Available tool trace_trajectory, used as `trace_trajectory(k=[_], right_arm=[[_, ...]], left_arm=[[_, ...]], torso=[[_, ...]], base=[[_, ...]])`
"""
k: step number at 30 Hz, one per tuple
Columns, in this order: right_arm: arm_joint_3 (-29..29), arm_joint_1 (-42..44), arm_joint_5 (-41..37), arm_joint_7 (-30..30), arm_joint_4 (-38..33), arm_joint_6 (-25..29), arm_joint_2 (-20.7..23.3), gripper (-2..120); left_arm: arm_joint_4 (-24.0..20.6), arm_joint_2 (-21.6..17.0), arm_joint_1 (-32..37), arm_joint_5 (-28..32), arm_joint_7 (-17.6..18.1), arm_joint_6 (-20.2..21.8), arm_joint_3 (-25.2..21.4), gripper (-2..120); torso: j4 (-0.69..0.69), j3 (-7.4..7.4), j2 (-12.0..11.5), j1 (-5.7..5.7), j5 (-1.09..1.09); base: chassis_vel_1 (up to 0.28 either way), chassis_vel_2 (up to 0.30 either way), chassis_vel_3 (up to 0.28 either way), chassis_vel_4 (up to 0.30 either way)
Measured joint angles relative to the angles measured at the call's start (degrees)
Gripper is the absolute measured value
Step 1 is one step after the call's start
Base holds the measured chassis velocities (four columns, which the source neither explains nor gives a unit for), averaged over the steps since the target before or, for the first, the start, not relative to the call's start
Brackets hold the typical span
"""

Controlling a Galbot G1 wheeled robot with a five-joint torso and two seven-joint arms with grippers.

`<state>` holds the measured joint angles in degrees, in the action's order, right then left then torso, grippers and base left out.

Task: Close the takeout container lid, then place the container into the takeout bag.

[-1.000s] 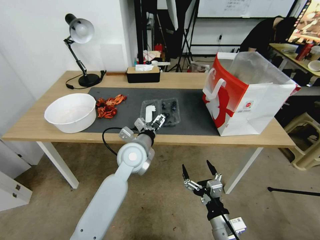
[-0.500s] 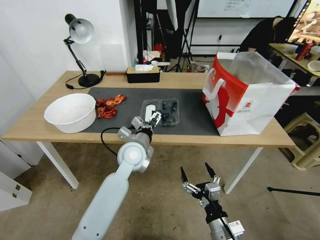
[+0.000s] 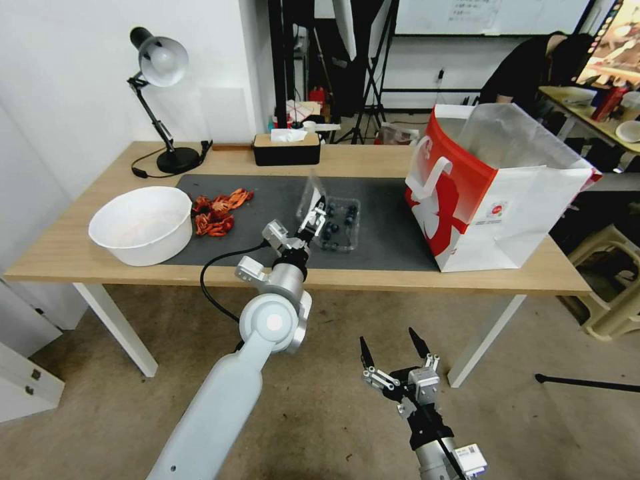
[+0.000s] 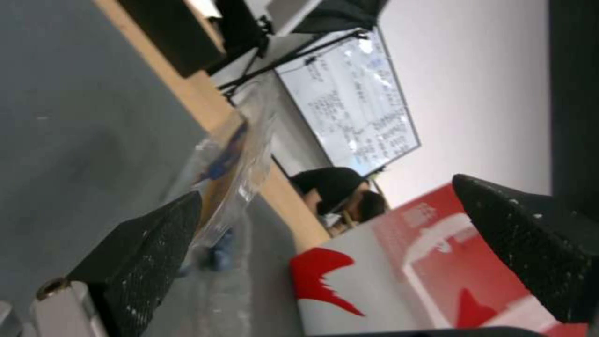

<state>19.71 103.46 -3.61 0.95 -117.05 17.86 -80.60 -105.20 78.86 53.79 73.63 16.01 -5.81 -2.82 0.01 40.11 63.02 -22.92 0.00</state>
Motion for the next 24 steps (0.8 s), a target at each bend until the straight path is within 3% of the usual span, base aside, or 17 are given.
trace_trajectory(k=[9,12,15,17,21,24], right_arm=[[0.69,1.14,-0.18,0.65,-1.07,0.10,-0.40,100],[0.95,1.44,-0.48,1.01,-1.46,0.11,-0.47,100],[1.28,1.57,-1.99,2.50,-2.16,0.18,-0.39,100],[1.39,1.54,-2.90,3.45,-2.41,0.21,-0.30,100],[1.59,0.81,-9.73,8.09,-4.19,-0.47,0.48,100],[3.41,-1.76,-20.54,11.36,-7.26,-4.32,2.22,100]], left_arm=[[1.91,-0.09,-4.28,4.79,1.65,5.04,3.21,100],[2.74,0.41,-6.05,6.71,4.76,7.71,3.68,100],[4.24,1.52,-8.52,9.64,11.93,12.72,3.76,100],[4.61,1.64,-8.85,9.97,13.02,13.36,3.79,100],[5.44,1.41,-9.19,9.92,14.99,14.33,4.05,90],[5.46,1.03,-9.19,9.21,16.06,14.47,4.06,77]], torso=[[-0.01,0.00,0.00,0.00,0.00],[-0.01,0.00,0.00,0.00,0.00],[-0.02,0.00,0.00,0.00,0.01],[-0.02,0.00,0.00,0.00,0.00],[-0.01,0.00,0.00,0.00,0.00],[-0.01,0.00,0.01,0.00,-0.01]], base=[[0.000,0.000,0.000,0.000],[0.000,0.000,0.000,0.000],[0.000,0.000,0.000,0.000],[0.000,0.000,0.000,0.000],[0.000,0.000,0.000,0.000],[0.000,0.000,0.000,0.000]])
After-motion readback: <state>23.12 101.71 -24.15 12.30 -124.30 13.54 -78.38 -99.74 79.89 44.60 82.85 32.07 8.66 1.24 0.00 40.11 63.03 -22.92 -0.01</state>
